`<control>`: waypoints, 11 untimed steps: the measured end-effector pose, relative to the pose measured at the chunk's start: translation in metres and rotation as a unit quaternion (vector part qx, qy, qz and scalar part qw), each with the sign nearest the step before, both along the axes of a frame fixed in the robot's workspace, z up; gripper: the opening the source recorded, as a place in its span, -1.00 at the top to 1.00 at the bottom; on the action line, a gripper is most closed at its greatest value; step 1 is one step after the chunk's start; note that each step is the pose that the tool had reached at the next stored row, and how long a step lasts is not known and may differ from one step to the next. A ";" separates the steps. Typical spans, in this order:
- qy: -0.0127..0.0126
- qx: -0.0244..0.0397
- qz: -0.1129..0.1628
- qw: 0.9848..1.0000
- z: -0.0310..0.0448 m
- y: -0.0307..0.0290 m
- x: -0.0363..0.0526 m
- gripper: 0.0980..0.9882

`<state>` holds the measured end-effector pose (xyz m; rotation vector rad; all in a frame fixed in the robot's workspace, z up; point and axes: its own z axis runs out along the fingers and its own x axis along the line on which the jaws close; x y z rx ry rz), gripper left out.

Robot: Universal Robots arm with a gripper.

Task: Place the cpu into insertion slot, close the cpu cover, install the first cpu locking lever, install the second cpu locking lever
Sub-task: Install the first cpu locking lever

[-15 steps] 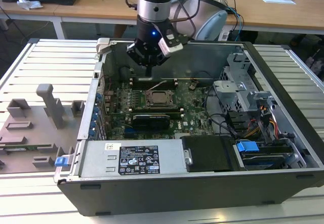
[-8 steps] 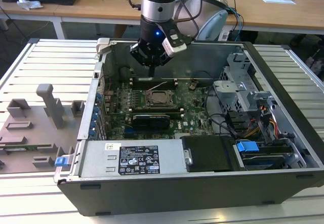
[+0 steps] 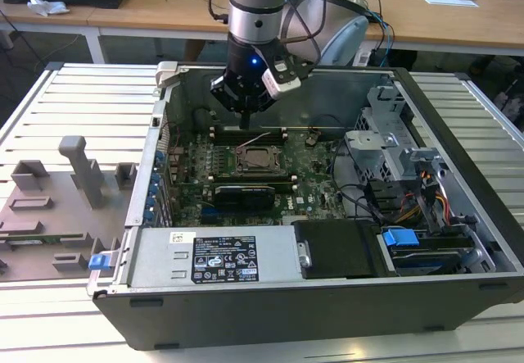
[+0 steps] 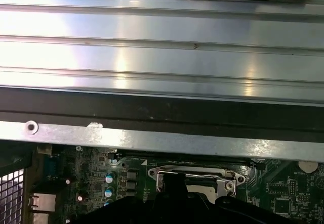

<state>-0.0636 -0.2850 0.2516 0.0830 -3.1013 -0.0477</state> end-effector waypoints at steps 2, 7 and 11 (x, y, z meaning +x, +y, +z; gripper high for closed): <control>0.000 0.000 0.000 1.000 -0.0029 0.0000 0.0000 0.98; 0.000 0.000 0.000 1.000 -0.0140 0.0000 0.0000 0.98; 0.000 0.005 0.000 1.000 -0.0231 0.0000 0.0009 0.98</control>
